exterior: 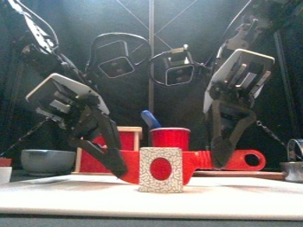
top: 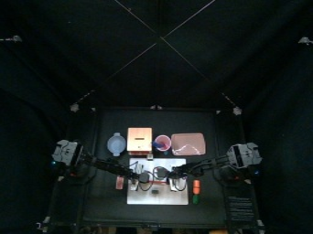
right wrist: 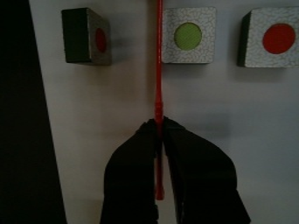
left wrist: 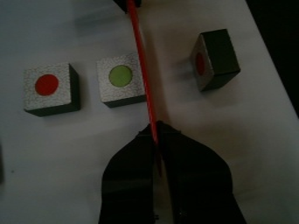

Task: Cut the sushi into 4 pieces with the knife
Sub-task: Cut the sushi into 4 pieces

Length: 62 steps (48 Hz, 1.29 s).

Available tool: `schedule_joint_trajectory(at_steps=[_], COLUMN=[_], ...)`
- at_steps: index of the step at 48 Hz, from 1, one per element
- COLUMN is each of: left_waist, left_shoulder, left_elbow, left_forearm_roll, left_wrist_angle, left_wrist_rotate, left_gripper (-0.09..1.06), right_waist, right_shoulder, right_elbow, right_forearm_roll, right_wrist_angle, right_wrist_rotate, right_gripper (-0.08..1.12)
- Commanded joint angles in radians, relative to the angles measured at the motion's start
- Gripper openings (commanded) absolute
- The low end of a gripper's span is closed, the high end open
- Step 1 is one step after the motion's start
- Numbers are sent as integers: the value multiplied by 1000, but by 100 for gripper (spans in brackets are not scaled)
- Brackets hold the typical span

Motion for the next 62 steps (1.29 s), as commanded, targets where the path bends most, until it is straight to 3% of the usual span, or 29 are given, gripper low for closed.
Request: schedule_joint_trajectory(at_steps=[1, 11, 21, 27, 36, 48, 53, 62], left_waist=[21, 20, -17, -34, -31, -26, -26, -26], left_shoulder=[-11, -67, -129, -146, -146, -156, -183, -281], left_elbow=[2, 0, -15, -15, -21, -28, -29, -12], left_forearm_roll=[15, 18, 17, 15, -11, -11, -11, -11], left_wrist_angle=[14, 29, 91, 98, 83, 83, 83, 87], left_wrist_rotate=[8, 5, 5, 3, 5, 5, 5, 3], left_gripper=[41, 41, 41, 41, 52, 77, 84, 85], right_waist=[-2, 5, 18, 31, 31, 32, 32, 26], right_shoulder=[-26, -57, -95, -106, -107, -114, -130, -224], right_elbow=[-8, -12, -28, -29, -31, -31, -23, 20], right_forearm_roll=[-11, -3, 29, 31, 29, 31, 35, 60], right_wrist_angle=[6, 8, 8, 9, 8, 8, 12, 106], right_wrist_rotate=[-3, -2, -3, -2, -3, -2, -2, 2], right_gripper=[23, 23, 23, 23, 23, 23, 23, 23])
